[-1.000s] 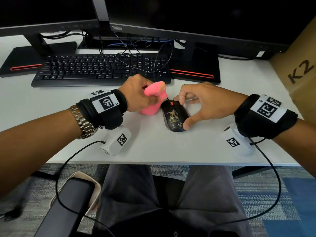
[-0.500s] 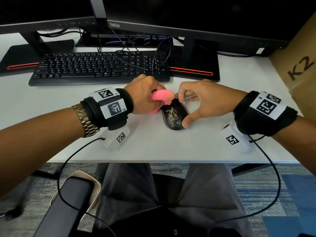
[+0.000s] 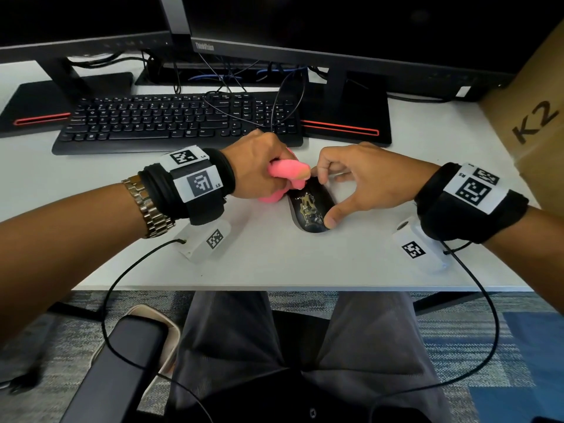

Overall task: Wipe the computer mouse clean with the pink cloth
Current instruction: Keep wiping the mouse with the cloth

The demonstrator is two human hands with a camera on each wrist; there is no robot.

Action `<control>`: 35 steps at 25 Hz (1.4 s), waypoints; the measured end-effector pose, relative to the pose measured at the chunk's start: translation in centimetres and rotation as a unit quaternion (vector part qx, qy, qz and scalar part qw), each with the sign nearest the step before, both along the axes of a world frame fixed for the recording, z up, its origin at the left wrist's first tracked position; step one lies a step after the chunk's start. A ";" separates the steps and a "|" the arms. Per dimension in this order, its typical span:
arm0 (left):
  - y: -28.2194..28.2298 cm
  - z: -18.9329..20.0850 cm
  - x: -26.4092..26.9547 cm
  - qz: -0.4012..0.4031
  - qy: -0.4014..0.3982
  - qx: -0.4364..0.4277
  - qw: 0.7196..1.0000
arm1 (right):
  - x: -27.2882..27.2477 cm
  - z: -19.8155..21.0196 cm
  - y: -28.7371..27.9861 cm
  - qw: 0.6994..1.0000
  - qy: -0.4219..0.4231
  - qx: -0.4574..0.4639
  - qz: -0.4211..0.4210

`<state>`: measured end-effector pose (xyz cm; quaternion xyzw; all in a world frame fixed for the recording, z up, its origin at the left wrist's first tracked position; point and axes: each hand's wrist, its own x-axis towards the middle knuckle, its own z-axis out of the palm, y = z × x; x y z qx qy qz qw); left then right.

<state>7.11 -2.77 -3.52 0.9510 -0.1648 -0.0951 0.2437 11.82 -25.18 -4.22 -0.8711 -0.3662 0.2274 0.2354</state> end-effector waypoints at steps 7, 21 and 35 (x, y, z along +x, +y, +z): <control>0.0 -0.4 -0.5 -0.012 -0.008 -0.023 1.000 | 0.0 0.0 0.0 1.000 0.000 -0.002 0.000; 0.6 -1.8 0.5 0.115 -0.008 -0.047 0.992 | 0.1 -0.2 0.1 1.000 -0.001 0.005 -0.002; 0.2 -1.3 -0.4 0.039 -0.025 -0.027 0.999 | 0.2 -0.2 0.2 1.000 0.001 -0.006 -0.010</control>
